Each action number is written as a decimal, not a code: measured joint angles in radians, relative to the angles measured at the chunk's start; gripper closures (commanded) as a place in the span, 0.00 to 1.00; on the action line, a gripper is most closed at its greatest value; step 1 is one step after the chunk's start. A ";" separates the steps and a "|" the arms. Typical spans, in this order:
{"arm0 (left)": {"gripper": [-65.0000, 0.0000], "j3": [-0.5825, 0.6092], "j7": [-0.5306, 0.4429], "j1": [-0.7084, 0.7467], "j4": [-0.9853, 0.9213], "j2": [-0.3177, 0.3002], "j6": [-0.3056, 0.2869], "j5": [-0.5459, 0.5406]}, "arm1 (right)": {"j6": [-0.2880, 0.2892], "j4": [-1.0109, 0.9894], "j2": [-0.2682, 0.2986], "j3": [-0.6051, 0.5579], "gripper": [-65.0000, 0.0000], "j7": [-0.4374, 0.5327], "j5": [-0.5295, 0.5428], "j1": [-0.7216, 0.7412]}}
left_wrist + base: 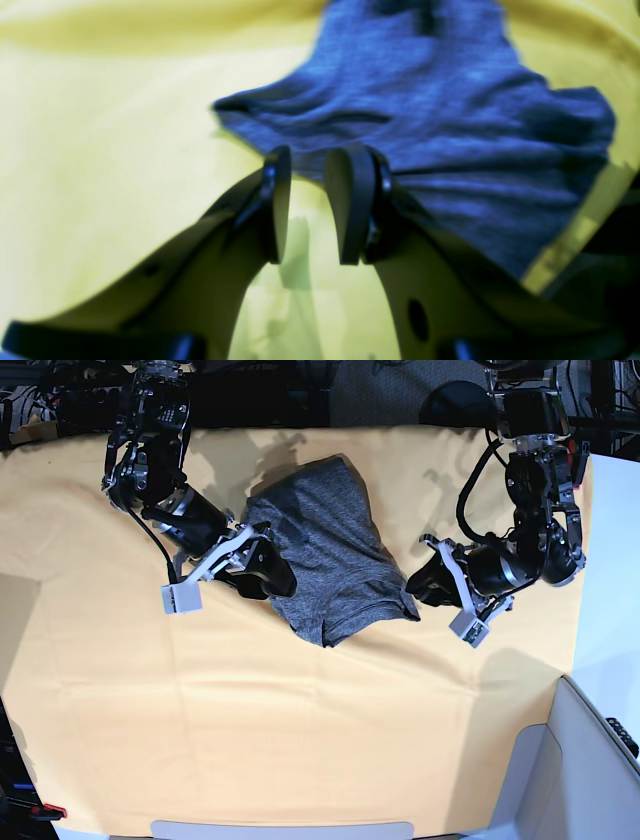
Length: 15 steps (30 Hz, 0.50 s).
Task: Fold the T-shirt properly
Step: 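Press the shirt's edge near the right gripper to straighten it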
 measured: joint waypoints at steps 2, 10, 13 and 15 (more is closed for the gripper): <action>0.80 -0.003 -0.005 0.031 0.024 -0.001 0.000 0.002 | 0.000 -0.016 -0.012 -0.023 0.83 0.000 -0.005 0.013; 0.94 -0.002 -0.014 0.088 0.023 -0.002 0.000 0.004 | 0.004 -0.130 -0.079 -0.122 1.00 0.003 -0.116 0.068; 0.95 -0.002 -0.014 0.102 0.024 -0.003 0.000 0.005 | -0.004 -0.160 -0.079 -0.124 1.00 0.003 -0.119 0.043; 0.95 -0.002 -0.010 0.113 0.023 -0.002 0.001 0.005 | -0.002 -0.158 -0.069 -0.115 1.00 0.002 -0.116 0.008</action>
